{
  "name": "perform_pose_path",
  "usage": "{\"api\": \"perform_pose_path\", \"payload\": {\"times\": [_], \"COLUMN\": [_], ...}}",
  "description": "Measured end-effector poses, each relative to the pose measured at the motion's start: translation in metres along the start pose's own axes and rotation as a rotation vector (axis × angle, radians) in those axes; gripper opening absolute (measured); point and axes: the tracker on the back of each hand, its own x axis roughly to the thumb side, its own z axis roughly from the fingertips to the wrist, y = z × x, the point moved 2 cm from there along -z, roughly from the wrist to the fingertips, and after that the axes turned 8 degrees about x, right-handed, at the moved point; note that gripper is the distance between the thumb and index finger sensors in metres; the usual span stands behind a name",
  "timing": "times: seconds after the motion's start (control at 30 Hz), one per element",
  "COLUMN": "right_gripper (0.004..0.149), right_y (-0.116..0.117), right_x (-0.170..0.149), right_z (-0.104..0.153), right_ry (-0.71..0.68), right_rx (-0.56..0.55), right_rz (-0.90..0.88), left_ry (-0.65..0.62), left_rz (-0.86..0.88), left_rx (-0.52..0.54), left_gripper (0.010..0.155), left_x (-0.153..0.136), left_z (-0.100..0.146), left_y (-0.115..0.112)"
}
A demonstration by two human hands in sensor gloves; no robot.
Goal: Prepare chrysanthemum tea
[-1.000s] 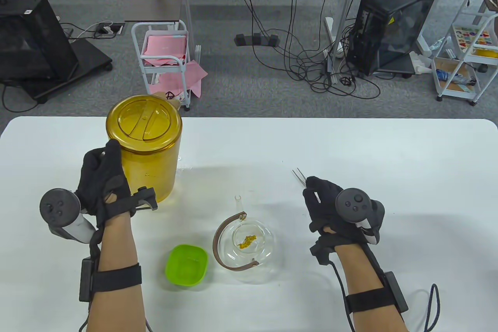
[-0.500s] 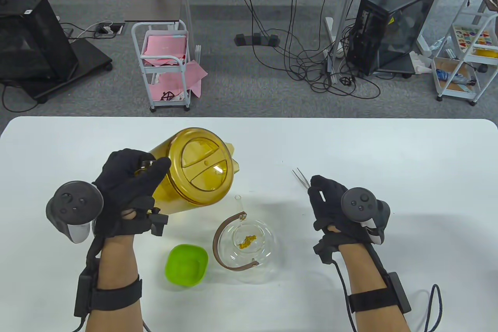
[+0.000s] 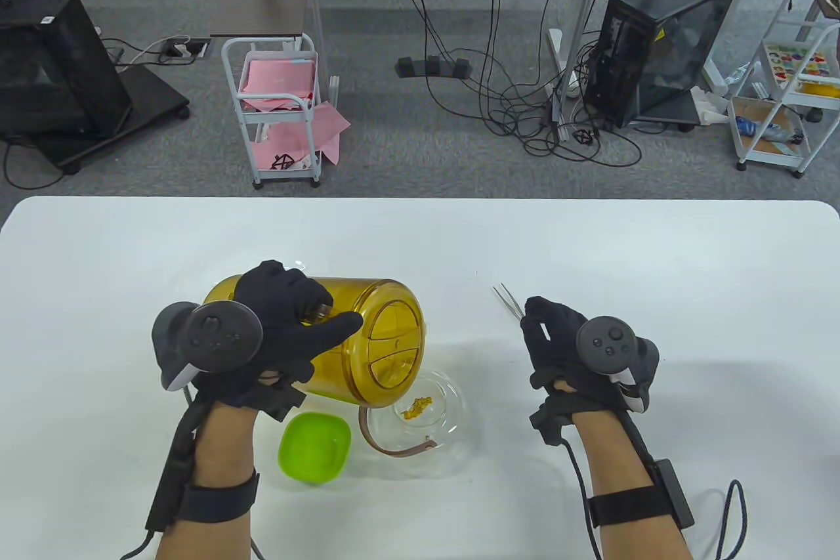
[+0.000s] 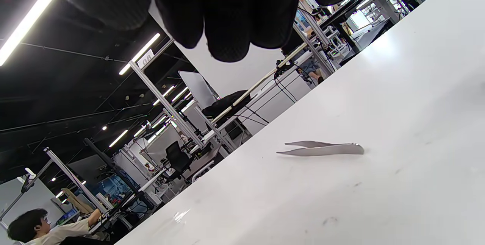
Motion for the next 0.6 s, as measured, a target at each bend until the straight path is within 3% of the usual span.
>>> {"api": "perform_pose_path", "payload": {"times": [0.6], "right_gripper": [0.052], "right_y": [0.003], "right_x": [0.001], "right_z": [0.000], "right_ry": [0.001], "right_rx": [0.014], "right_rz": [0.018], "left_ry": [-0.078], "left_rz": [-0.028], "left_rx": [-0.153], "left_gripper": [0.054], "left_x": [0.026], "left_z": [-0.003], "left_y": [-0.014]}}
